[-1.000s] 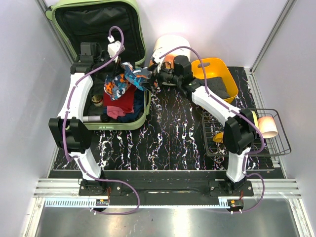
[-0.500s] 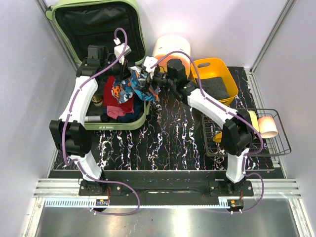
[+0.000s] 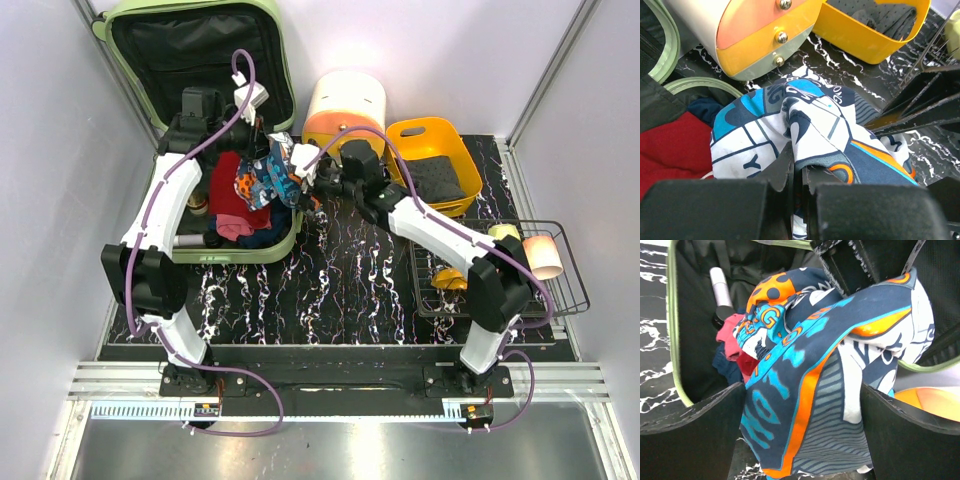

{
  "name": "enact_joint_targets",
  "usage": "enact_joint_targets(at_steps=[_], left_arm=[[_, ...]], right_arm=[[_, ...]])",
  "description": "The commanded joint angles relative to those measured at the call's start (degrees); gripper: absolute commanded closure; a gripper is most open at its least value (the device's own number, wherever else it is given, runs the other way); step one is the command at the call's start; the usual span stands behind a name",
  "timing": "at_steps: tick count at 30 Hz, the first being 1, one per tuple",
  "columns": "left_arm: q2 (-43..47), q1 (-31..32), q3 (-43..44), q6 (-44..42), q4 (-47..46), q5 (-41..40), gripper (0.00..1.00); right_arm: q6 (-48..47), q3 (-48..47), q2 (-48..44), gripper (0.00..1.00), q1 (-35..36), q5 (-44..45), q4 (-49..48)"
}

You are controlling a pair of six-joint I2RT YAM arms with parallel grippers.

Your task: Open, take out, and arrange the luggage

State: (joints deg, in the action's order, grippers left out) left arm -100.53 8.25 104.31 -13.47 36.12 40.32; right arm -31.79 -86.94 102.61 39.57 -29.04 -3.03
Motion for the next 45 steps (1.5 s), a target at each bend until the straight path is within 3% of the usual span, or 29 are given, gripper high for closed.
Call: enact_joint_targets(at_steps=[1,6,10,13,20,29,37,41,45], left_arm=[[1.92,0.19,3.44,6.87,-5.44,4.94,1.00],[3.93,0.45,1.07,10.84,-7.37,8.98,1.00],[6.22,2.20,-2.87,9.00,-7.64,11.63,1.00],[7.71,2.56,-5.33,12.05,-10.62,8.56,1.00],[11.06,2.73,-10.44,34.96,-20.21,-15.07,1.00],[10.89,8.53,-9.13,43.52,-20.04,-30.55,1.00],[9.83,11.08,-5.26,51.88,-17.14,-39.87,1.00],[10.26,11.00,-4.82,54.95,-17.31,-38.03,1.00],[10.44,11.00,-5.26,59.87,-18.27,-34.35,1.00]], right_arm=[[-4.32,6.42,-3.64,0.00,1.56,10.73,-12.07],[-4.68,4.41,-0.83,0.00,1.65,19.19,-16.92],[-3.02,6.07,-2.41,0.00,1.56,11.04,-19.56],[1.63,5.29,-4.78,0.00,1.56,4.88,-16.07],[17.00,4.23,-7.86,0.00,1.65,7.23,-8.58],[26.86,-3.49,-1.63,0.00,1.82,12.34,-7.34],[23.62,-9.92,4.96,0.00,5.25,22.17,-5.85],[18.62,-9.75,6.55,0.00,6.04,30.95,-6.28],[15.19,-6.06,6.38,0.00,6.04,32.11,-11.55]])
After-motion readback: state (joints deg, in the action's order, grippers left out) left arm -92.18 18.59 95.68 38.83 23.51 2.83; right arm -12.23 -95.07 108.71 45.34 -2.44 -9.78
